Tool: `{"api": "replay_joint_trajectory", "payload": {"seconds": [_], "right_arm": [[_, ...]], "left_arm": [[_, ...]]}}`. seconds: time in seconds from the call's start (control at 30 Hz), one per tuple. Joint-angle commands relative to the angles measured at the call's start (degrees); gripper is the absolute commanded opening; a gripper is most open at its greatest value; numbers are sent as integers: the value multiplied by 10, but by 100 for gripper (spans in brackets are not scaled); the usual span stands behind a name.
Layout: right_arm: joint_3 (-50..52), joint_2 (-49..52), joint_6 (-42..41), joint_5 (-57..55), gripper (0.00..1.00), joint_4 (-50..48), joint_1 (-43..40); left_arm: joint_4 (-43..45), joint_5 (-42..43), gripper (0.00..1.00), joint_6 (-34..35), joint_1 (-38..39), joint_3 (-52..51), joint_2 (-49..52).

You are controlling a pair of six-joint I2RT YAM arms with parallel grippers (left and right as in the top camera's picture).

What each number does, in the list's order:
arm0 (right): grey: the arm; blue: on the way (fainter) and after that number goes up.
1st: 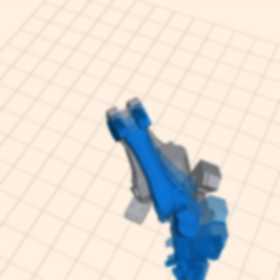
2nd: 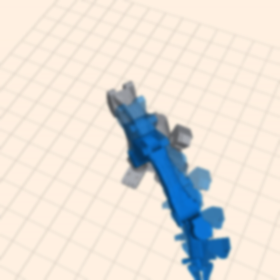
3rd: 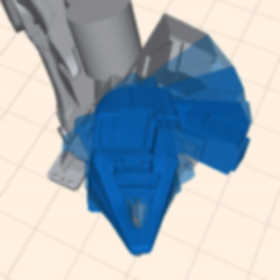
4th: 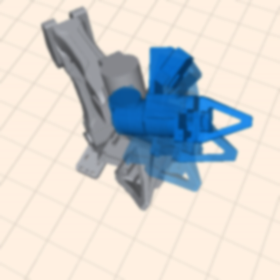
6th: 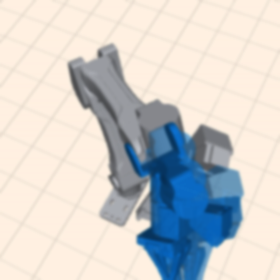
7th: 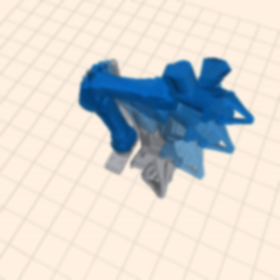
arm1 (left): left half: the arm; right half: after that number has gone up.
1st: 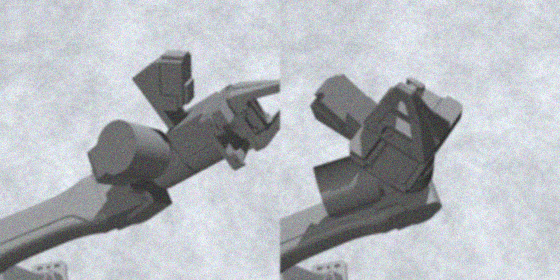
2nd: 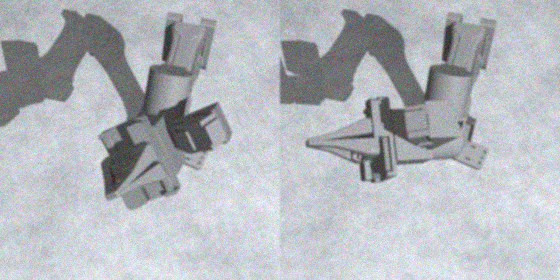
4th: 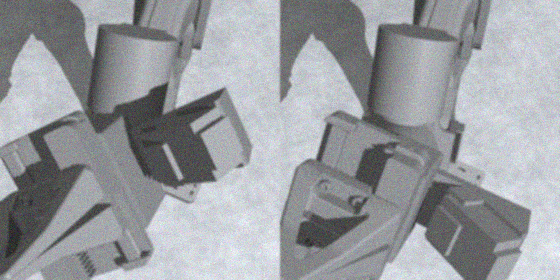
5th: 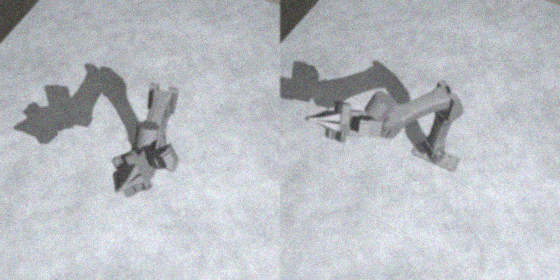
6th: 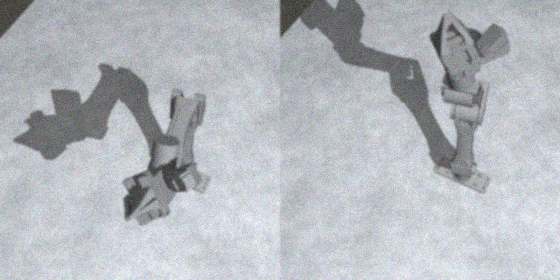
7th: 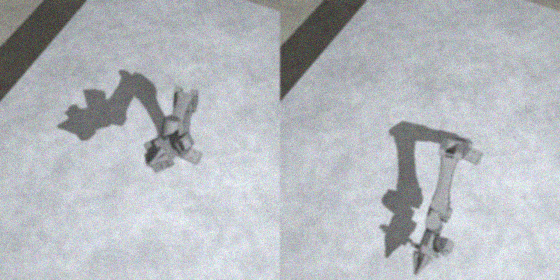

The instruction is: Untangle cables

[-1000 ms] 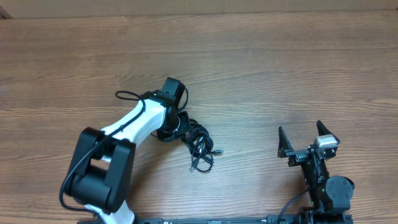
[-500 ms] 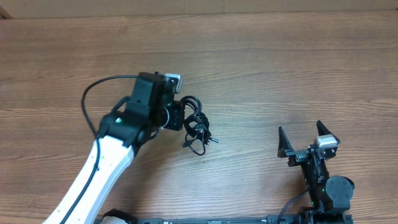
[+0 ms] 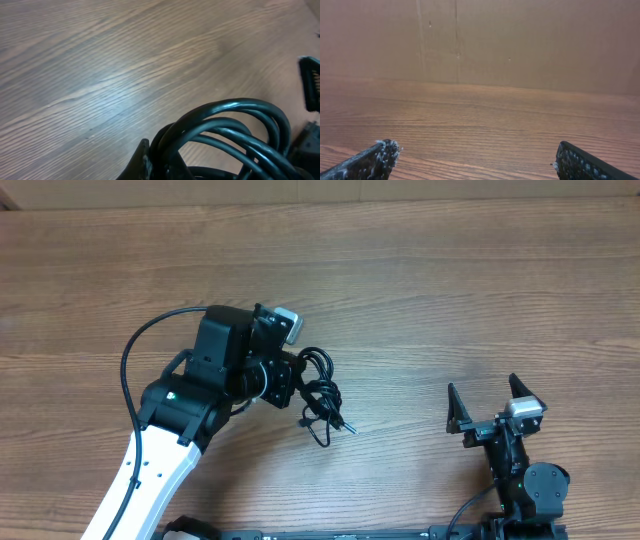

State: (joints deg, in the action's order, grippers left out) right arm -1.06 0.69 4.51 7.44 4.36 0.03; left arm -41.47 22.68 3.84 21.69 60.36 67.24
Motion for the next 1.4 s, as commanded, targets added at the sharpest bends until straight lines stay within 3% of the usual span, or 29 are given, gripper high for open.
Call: {"api": "replay_joint_trajectory", "payload": {"seconds": [0.0,0.3,0.47,0.6,0.7,1.03,1.23,1.37], "right_arm": [[6,-5,0,0,100,-2,2],[6,-5,-7,48,100,-14,2],[6,2,-80,76,100,-8,2],[-3,2,-87,184,100,-10,2],[-18,2,-142,207,100,1,2],[-163,12,-198,218,100,196,2],[-268,68,-198,263,100,306,2],[-325,122,-224,275,100,360,2]], "left_arm": [[1,48,4,-10,2,4,-10],[1,115,4,6,2,4,-10],[1,115,4,22,2,4,-10],[-2,115,4,22,2,4,-10],[-5,115,4,22,2,4,-10],[-4,114,4,25,2,4,-10],[-5,111,4,44,2,4,-10],[-8,63,4,90,2,4,-10]]}}
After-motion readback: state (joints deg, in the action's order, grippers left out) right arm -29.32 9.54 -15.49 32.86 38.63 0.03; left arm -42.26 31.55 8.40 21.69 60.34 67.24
